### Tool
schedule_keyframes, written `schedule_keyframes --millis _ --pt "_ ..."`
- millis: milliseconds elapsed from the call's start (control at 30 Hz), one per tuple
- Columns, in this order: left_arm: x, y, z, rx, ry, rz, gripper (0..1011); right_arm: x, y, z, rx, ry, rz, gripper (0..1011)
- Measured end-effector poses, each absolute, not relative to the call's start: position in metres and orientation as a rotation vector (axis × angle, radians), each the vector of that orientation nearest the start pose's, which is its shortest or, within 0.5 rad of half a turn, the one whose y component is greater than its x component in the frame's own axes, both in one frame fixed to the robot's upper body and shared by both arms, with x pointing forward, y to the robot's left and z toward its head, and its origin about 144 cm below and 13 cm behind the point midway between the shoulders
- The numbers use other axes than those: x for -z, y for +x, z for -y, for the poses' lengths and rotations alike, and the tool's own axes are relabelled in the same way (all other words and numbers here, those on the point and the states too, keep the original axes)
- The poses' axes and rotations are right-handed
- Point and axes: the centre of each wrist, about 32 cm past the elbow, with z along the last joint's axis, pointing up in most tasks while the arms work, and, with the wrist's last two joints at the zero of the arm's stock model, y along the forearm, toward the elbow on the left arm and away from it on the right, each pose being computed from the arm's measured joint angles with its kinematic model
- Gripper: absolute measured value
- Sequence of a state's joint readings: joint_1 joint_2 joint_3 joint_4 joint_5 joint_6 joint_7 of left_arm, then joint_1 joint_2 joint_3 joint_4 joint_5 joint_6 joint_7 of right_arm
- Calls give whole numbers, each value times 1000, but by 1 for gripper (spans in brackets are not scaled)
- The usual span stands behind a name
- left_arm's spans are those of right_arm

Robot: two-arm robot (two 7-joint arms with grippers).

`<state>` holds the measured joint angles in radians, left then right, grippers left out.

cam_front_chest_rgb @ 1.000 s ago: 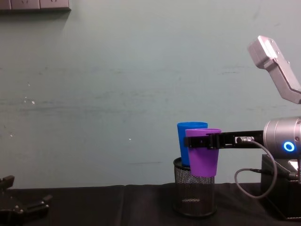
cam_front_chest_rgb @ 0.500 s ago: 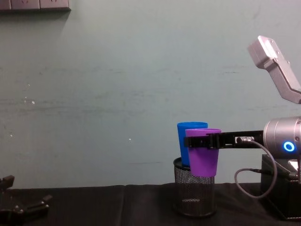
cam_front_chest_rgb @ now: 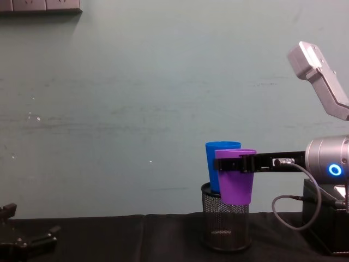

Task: Pick up one cup with a gripper and tap it against the other cup.

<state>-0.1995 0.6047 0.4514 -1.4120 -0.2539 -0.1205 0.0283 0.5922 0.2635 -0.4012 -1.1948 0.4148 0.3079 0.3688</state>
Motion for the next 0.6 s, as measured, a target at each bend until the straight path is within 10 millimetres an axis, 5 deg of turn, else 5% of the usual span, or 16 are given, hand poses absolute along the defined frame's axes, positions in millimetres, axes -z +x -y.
schedule_keyframes --millis 600 --pt "-1140 489 -310 -1248 304 285 1000 -1236 603 221 943 -154 -144 718"
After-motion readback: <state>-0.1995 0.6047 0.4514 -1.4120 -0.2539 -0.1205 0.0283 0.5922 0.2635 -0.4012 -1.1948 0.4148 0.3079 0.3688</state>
